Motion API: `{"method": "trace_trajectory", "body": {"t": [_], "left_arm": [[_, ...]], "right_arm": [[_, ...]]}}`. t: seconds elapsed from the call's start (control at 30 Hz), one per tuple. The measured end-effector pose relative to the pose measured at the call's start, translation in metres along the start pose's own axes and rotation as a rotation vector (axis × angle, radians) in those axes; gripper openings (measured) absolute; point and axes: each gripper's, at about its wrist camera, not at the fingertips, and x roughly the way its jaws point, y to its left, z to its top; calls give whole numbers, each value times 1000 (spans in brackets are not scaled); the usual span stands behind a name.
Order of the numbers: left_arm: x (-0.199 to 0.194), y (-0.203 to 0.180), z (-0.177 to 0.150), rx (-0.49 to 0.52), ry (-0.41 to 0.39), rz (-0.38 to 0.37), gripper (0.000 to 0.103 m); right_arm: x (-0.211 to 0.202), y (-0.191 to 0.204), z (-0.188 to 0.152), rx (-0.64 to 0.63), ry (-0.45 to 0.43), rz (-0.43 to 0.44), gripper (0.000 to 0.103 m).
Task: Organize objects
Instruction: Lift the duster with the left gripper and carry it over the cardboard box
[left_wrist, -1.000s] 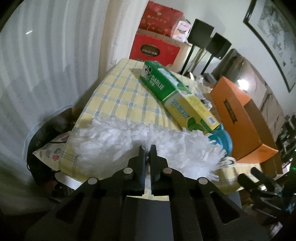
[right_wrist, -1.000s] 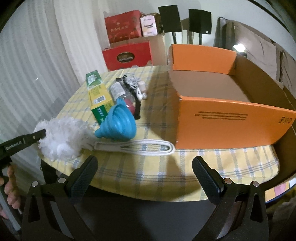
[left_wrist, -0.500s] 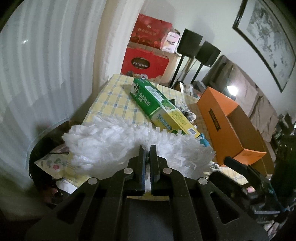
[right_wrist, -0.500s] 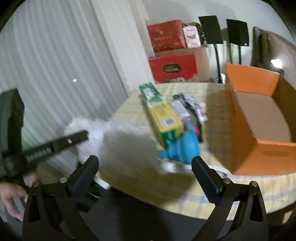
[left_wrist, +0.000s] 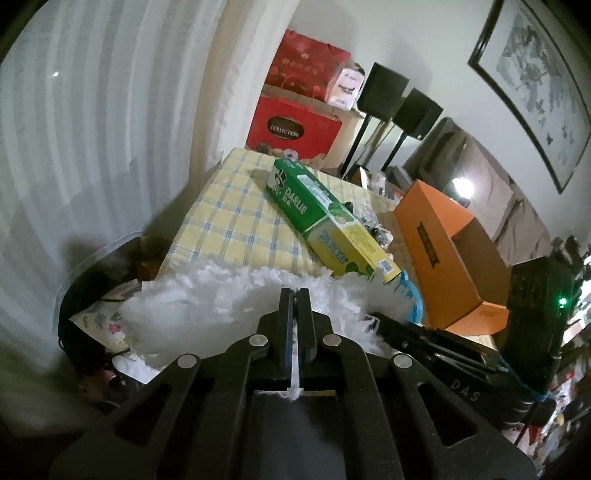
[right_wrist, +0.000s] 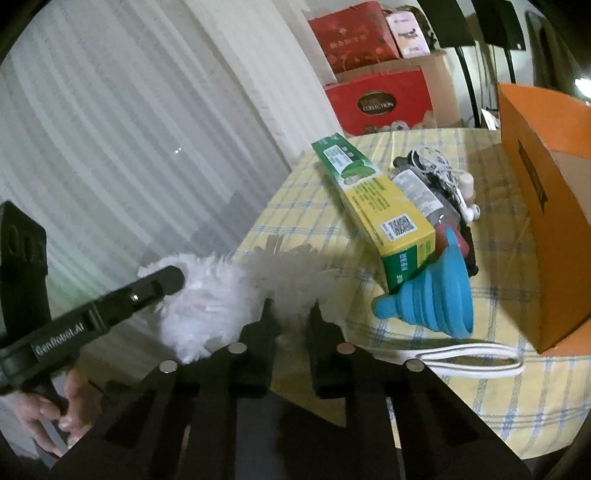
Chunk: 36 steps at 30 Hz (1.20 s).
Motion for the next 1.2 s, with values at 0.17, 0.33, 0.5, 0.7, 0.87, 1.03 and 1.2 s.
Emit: {"method": "trace_trajectory", "body": {"t": [0.17, 0.33, 0.5, 0.7, 0.87, 1.03, 1.2], "left_arm": [[-15, -5, 8, 4, -25, -33, 2], [-38, -14, 23, 6, -64, -97, 2], [-60, -25, 41, 19, -99, -142, 1], [-81, -46, 60, 60, -142, -161, 2], [-81, -60, 69, 75, -138, -182, 2], [-74, -78, 78, 71, -127, -221, 2], [-56, -105, 84, 66, -113, -251, 1]], "right_arm": [[-19, 10, 6, -31, -30, -2, 8], [-42, 23, 18, -57, -78, -1, 6], [-67, 31, 33, -73, -126, -1, 5], [-103, 41, 52, -85, -170, 4, 5], [-121, 41, 65, -99, -183, -30, 5], [-137, 36, 77, -113, -193, -73, 5], [-150, 17, 94, -109, -210, -125, 5]]}}
